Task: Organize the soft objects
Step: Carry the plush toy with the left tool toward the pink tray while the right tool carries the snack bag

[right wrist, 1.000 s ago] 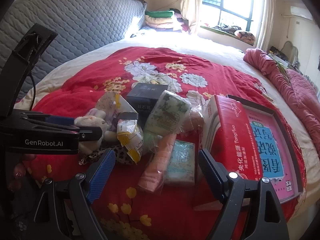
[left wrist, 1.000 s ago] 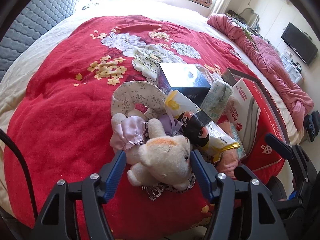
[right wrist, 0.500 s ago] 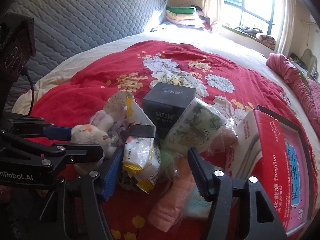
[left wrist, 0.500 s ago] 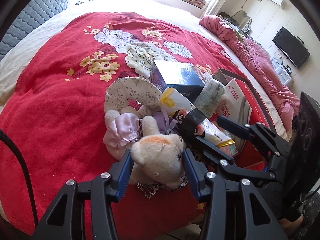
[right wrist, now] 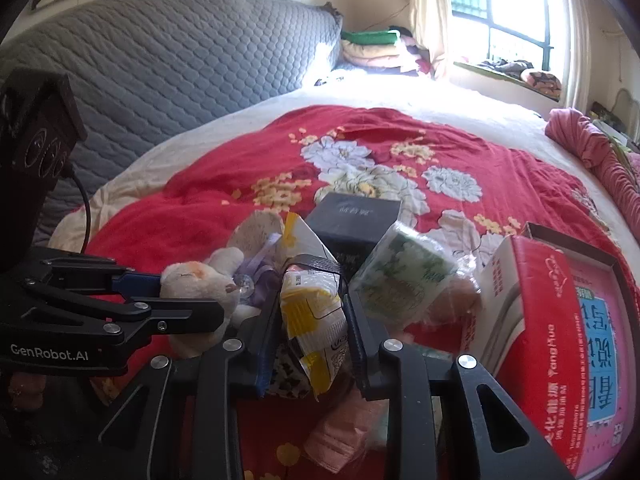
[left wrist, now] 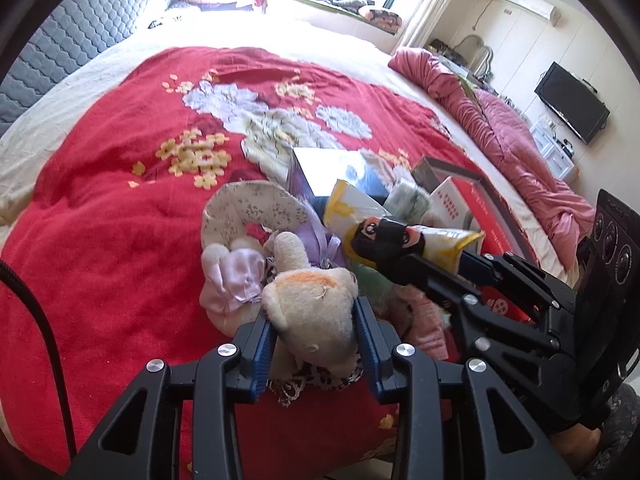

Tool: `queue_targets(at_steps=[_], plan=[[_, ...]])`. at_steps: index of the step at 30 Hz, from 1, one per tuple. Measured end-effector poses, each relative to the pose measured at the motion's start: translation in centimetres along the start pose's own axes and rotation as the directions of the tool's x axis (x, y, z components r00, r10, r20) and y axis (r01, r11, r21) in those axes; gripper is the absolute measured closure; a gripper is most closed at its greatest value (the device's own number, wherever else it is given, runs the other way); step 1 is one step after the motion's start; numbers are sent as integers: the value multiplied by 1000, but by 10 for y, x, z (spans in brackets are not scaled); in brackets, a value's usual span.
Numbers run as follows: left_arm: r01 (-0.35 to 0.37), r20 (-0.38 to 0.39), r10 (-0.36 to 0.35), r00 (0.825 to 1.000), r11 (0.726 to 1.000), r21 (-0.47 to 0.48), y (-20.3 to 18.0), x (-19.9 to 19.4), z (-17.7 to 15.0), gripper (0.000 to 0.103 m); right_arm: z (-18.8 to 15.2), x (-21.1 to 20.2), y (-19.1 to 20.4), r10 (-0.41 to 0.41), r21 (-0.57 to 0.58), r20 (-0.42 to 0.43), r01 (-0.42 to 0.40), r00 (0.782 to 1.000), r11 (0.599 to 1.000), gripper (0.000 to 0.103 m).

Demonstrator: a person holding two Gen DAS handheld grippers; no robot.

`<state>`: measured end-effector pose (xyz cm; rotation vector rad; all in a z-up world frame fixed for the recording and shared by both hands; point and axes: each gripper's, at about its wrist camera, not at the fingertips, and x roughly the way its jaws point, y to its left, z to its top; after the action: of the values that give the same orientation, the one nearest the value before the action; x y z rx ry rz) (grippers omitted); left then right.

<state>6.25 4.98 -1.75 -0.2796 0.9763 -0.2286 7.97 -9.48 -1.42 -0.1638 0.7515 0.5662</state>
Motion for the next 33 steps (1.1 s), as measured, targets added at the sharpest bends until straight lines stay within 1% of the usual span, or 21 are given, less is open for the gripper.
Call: queue_targets(at_steps=[4,7,12,16,21,25,33], plan=[[-4,37,4,999,1000,-9,-2,-13,4,65,5,-19,-10,-1,33,56,-1,998,999,74],[-11,45,11,999,1000,-11,-5,-17,6,65,7,-28,-15,-10,42,74,7,997,999,75],[-14,59,14,998,1000,-3,-15,-25,8,65,10,-42,-25,2,91,107,-12,994,996,75],[-4,81,2,997,1000,20,-30,-37,14,65,13,-63,-30,-28,94,151,14,988,995,75],[12,105,-19,994,998,64,-58,-46,24,65,11,-98,-45,-79,132,209,52,975,990,75],[31,101,-43,994,993,113,-88,-43,29,65,6,-124,-63,-131,178,237,90,963,980,75],[72,79,-91,993,971,226,-159,-30,34,65,-20,-164,-112,-245,306,241,166,939,937,75]])
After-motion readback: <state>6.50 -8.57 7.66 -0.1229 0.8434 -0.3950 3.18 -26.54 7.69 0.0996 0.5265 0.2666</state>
